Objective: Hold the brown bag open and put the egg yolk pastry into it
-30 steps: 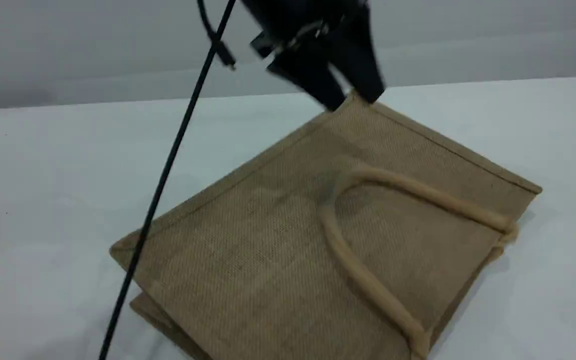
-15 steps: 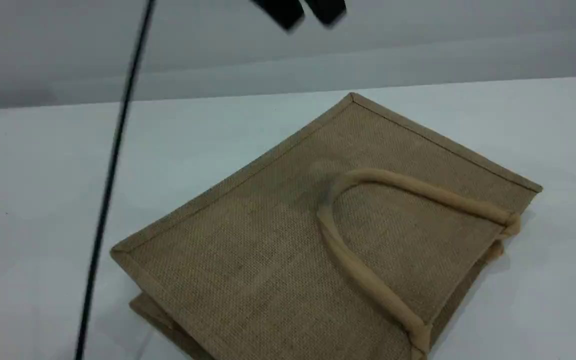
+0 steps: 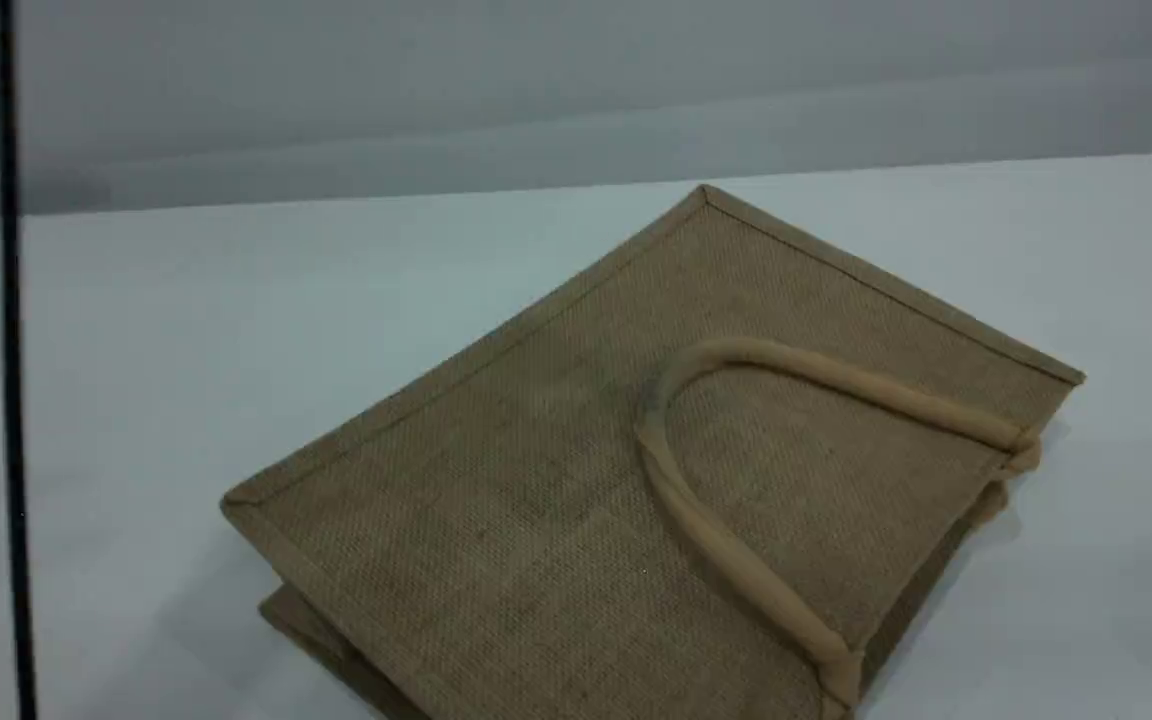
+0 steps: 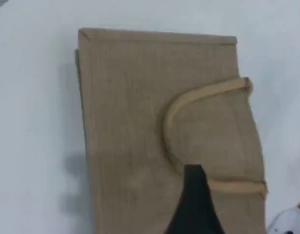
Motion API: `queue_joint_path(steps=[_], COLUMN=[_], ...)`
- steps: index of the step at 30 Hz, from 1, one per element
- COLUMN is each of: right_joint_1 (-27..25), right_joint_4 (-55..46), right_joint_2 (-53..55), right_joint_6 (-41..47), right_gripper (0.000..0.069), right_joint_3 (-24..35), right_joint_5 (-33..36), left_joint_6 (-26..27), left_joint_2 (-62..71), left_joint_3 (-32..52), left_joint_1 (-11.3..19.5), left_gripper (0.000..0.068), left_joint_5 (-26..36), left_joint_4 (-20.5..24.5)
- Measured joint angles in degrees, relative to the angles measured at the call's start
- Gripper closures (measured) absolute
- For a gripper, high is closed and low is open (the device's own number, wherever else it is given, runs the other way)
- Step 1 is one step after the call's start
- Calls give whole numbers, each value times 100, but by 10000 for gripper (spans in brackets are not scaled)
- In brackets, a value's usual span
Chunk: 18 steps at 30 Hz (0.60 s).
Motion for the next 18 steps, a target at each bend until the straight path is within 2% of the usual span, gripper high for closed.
queue_joint_path(steps=[6,18], right_joint_1=[0,0], right_joint_4=[-64,-70], right_joint_2=[-746,-775], right_joint_6=[0,4], right_gripper=[250,250], right_joint_3=[57,52], right_joint_5=[104,104], left_joint_6=[-226,-598], left_joint_2=[-849,-2885], left_joint_3=[986,3683], left_joint_1=[0,0], left_gripper=[199,199], left_joint_5=[-1,-48], left_joint_4=[6,31])
